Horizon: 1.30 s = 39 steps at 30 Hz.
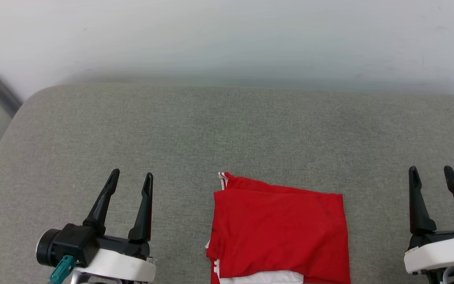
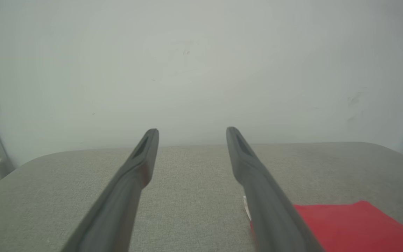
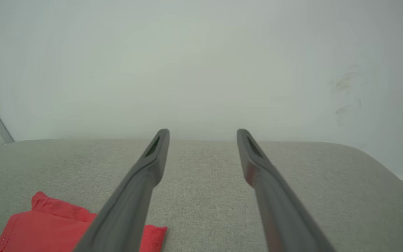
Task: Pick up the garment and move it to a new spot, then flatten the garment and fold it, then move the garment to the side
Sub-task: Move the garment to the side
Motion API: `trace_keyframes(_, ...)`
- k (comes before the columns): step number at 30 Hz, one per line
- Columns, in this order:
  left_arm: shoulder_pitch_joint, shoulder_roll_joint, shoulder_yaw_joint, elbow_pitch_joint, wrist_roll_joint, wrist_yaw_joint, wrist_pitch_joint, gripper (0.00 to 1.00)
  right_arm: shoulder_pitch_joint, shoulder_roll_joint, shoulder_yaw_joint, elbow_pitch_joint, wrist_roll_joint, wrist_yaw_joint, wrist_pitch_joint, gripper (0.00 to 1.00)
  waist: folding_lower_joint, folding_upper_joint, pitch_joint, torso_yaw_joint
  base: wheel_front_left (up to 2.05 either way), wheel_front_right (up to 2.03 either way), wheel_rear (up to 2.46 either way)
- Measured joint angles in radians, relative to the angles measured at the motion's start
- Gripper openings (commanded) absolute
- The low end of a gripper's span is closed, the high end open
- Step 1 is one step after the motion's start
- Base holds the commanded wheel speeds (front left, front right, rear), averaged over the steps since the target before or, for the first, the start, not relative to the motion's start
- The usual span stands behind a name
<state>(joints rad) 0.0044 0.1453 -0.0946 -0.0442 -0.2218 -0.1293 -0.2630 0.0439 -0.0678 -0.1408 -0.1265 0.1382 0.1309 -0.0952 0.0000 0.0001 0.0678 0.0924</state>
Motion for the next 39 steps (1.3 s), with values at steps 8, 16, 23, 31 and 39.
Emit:
trace_keyframes(8, -0.007, 0.004, -0.004, 0.006, 0.001, 0.0, 0.0, 1.0, -0.011, -0.092, 0.086, -0.03, 0.085, 0.0, 0.353, 1.0, -0.0001, 0.0, 0.018, 0.01, 0.0, 0.0, 0.0)
trace_keyframes(16, -0.034, 0.004, -0.019, 0.017, 0.007, 0.0, 0.0, 1.0, -0.048, -0.171, 0.164, -0.074, 0.253, 0.0, 0.805, 1.0, 0.0, 0.0, 0.057, 0.033, 0.0, 0.0, 0.0)
trace_keyframes(23, -0.061, -0.007, -0.039, 0.023, 0.016, 0.0, 0.0, 1.0, -0.088, -0.156, 0.147, 0.011, 0.235, 0.0, 1.004, 1.0, 0.0, 0.0, 0.094, 0.086, 0.0, 0.0, 0.0)
trace_keyframes(31, -0.079, -0.03, -0.058, 0.03, 0.013, 0.0, 0.0, 1.0, -0.12, -0.104, 0.154, 0.112, 0.224, 0.0, 1.057, 1.0, 0.0, 0.0, 0.133, 0.158, 0.0, 0.0, 0.0)
trace_keyframes(39, -0.09, -0.037, -0.074, 0.037, 0.007, 0.0, 0.0, 1.0, -0.145, -0.098, 0.175, 0.196, 0.199, -0.002, 1.024, 0.0, -0.0002, 0.0, 0.151, 0.204, 0.0, 0.0, 0.0)
